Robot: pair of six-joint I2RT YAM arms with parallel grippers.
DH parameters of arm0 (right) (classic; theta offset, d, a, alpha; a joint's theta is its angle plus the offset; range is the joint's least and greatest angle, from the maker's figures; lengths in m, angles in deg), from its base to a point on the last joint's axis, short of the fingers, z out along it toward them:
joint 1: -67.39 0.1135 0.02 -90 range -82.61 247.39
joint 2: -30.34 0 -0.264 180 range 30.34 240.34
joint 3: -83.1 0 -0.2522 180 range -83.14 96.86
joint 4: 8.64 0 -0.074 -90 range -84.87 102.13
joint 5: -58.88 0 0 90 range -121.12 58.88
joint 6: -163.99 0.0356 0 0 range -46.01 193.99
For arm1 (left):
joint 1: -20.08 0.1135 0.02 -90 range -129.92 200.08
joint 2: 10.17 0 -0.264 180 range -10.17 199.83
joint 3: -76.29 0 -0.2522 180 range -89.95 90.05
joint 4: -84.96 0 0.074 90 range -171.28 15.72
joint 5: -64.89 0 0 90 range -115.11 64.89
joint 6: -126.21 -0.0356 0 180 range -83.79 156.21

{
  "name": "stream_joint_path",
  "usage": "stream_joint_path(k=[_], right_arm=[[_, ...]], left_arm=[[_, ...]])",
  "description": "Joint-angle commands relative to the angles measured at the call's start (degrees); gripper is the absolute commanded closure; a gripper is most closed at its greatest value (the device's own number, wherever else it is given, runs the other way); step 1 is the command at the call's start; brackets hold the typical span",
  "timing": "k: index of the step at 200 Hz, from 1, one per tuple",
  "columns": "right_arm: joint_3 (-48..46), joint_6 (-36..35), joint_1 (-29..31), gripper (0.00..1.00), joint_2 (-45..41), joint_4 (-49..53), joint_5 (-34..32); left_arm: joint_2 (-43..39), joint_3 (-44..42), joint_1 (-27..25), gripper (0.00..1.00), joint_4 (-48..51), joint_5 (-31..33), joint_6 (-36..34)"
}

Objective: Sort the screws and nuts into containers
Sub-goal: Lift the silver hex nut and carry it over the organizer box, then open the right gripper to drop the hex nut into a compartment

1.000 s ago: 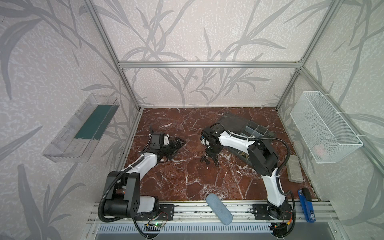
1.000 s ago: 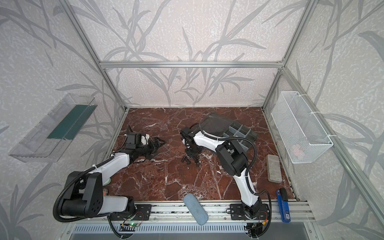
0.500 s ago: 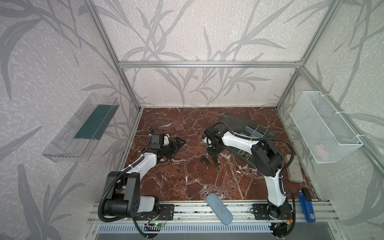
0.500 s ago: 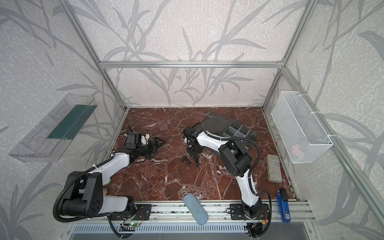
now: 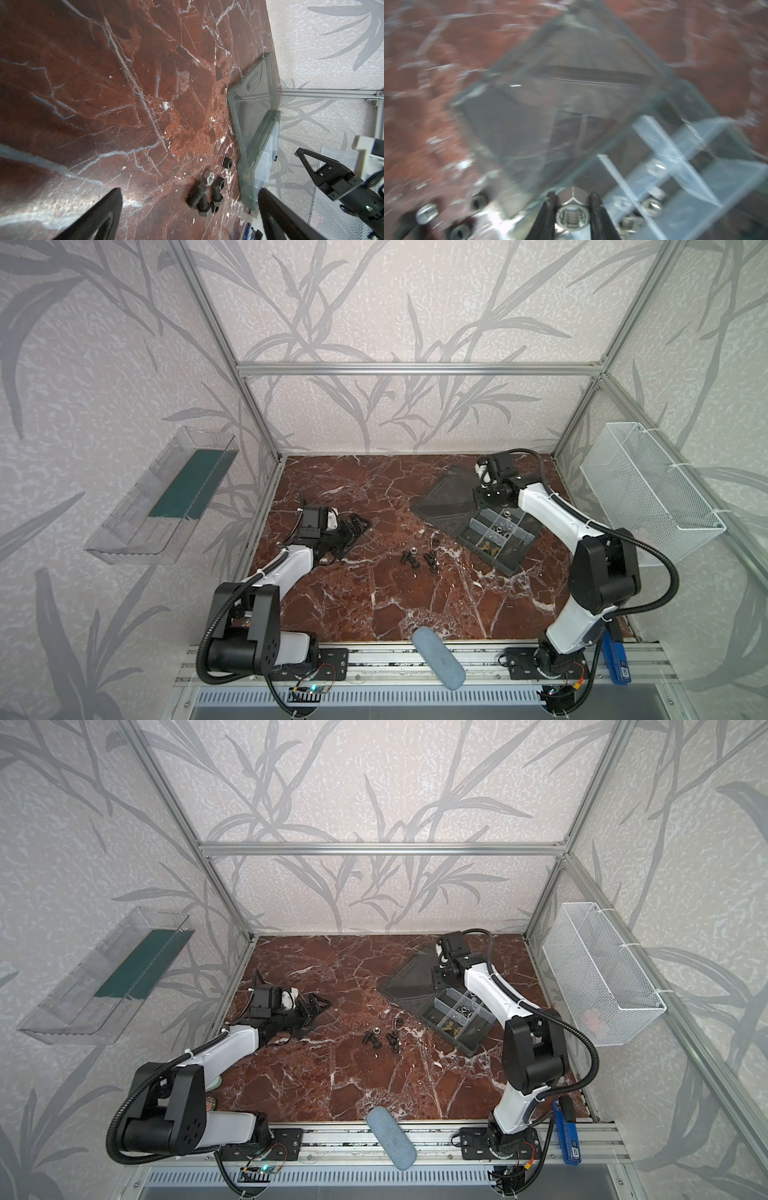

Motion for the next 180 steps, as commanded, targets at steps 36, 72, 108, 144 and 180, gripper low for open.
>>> stream_joint_path(k=[36,72,108,144,180], right_arm=[[-0.6,2.0,-9.5,1.00,2.0,1.5,-3.9],[0.0,2.9,-10.8,1.00,4.6,1.3,-4.6],[-0.3,3.4,-11.0,1.00,7.5,0.1,-4.4],[-0.1,3.4,-11.0,0.92,8.9,0.2,-3.7],[0.3,3.1,-11.0,0.60,7.0,1.2,-2.9]], left_arm=[[-0.7,-0.6,0.2,0.01,-0.9,-0.4,0.4],[-0.8,-0.6,0.2,0.01,-0.7,-0.3,0.4],[-1.1,-0.5,0.2,0.01,-0.3,-0.2,0.3],[-1.1,-0.5,0.2,0.01,-0.1,-0.1,0.2],[-0.9,-0.5,0.2,0.01,-0.2,-0.1,0.2]])
